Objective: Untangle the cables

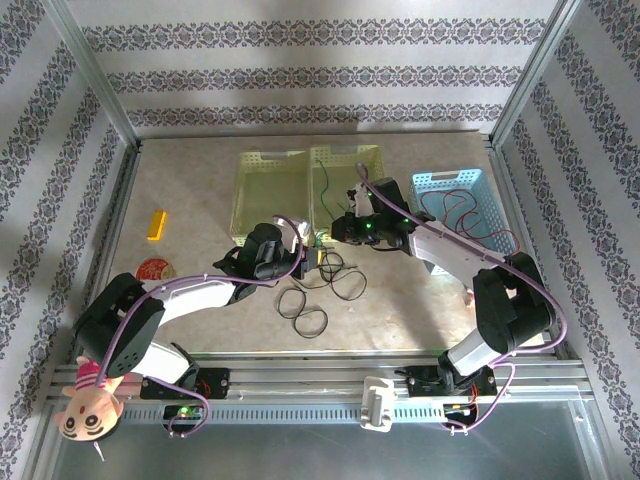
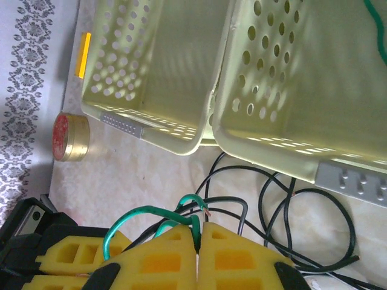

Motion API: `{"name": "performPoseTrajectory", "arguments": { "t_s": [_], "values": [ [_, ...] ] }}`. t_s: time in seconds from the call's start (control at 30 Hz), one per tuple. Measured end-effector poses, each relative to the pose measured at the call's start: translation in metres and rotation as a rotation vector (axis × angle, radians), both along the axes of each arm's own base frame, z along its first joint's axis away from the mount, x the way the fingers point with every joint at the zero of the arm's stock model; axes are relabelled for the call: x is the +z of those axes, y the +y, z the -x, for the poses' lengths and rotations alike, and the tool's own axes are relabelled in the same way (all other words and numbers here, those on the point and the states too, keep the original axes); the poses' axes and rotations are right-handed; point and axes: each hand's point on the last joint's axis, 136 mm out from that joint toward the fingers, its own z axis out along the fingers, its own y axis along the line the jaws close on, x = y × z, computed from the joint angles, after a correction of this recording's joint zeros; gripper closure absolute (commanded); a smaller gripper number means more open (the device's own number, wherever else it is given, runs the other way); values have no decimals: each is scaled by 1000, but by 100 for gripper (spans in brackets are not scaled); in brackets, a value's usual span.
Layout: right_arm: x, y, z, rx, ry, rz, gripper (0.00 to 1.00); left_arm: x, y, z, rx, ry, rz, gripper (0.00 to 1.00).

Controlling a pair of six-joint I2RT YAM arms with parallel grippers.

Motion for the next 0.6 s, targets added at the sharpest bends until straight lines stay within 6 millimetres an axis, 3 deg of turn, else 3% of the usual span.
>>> {"name": "performPoseTrajectory", "arguments": {
  "t_s": [0.27,0.43,0.6],
  "values": [
    [14,-27,2,-93,-84,96,100,5,1,0,-1,-21,1,87],
    [20,-68,-14,-220,-179,247,100,-7,9,9,-2,9,-36,100],
    [11,-94,-12,-244,-184,397,100,-7,18,14,9,9,-68,100]
  ]
}}
